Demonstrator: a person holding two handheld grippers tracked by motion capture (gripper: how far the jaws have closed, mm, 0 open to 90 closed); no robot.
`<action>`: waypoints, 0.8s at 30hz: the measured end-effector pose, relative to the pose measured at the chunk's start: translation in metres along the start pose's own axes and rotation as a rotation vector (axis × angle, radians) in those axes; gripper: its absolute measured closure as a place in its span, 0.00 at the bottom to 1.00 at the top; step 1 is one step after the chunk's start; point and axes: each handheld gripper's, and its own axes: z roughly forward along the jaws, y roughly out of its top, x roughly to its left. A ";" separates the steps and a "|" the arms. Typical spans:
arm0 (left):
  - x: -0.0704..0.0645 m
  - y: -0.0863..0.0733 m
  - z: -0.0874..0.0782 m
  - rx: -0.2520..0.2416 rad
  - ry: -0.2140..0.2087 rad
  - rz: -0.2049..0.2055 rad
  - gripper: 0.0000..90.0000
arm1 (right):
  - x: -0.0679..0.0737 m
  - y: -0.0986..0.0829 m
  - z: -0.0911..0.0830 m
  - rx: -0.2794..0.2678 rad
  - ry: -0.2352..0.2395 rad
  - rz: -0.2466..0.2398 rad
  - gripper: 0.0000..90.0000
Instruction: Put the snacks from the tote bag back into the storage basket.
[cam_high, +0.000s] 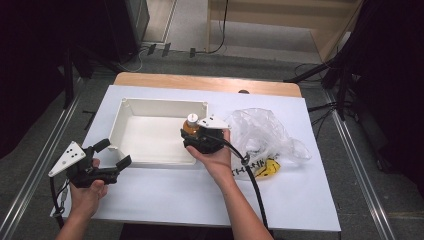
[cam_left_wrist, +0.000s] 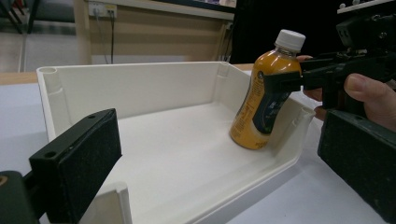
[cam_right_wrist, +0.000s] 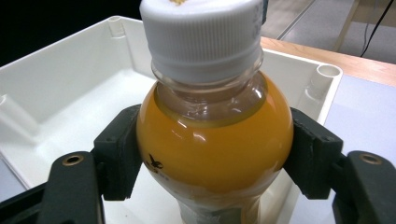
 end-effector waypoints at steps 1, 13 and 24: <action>0.000 0.000 0.000 0.000 0.000 0.000 0.00 | 0.000 0.000 0.000 -0.001 -0.004 -0.004 0.33; -0.001 -0.001 0.001 0.004 -0.004 0.005 0.00 | 0.000 0.017 -0.023 -0.098 -0.029 0.015 0.17; -0.001 -0.001 0.002 0.006 -0.003 0.003 0.00 | -0.007 0.022 -0.038 -0.107 -0.024 0.017 0.17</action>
